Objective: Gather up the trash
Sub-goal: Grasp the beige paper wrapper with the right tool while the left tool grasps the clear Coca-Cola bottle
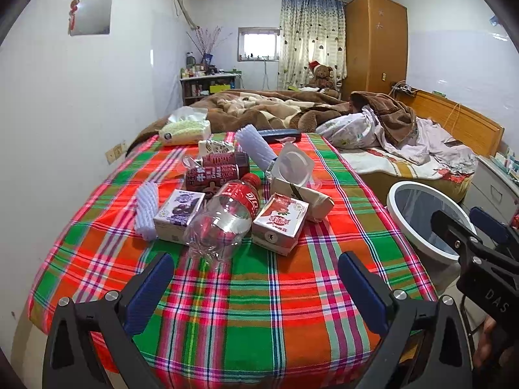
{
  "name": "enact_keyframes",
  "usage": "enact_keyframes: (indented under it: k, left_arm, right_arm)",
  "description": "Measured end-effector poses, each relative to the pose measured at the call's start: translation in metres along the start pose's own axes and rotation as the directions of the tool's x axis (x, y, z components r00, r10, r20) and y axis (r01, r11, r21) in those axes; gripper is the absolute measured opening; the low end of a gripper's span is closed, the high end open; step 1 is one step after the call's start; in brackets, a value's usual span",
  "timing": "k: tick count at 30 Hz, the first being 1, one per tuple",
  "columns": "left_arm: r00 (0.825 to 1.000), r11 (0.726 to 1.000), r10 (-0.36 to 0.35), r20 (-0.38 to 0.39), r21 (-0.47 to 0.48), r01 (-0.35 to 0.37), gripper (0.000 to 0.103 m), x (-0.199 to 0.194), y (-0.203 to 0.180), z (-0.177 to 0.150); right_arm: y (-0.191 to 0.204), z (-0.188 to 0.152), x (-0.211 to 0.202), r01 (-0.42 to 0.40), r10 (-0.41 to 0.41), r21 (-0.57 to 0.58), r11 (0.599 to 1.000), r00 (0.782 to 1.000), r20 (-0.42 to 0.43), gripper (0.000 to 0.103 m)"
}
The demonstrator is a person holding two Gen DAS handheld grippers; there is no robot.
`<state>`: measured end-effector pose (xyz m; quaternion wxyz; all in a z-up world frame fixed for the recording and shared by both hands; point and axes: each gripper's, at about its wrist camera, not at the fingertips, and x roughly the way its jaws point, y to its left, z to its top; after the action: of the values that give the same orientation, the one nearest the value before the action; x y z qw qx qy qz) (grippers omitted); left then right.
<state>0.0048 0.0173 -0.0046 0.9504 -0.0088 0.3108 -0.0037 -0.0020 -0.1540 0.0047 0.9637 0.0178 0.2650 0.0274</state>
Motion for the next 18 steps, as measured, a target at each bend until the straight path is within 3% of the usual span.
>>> enact_keyframes:
  k: [10, 18]
  left_arm:
    - [0.997, 0.999, 0.018, -0.071, -0.042, -0.021, 0.102, 0.037, 0.047, 0.004]
    - [0.995, 0.999, -0.004, -0.101, -0.051, -0.001, 0.102, 0.071, 0.073, 0.019]
  right_arm:
    - [0.02, 0.001, 0.048, -0.114, 0.117, 0.028, 0.993, 0.989, -0.088, 0.085]
    - [0.031, 0.011, 0.083, -0.149, 0.152, 0.031, 0.988, 0.98, -0.127, 0.085]
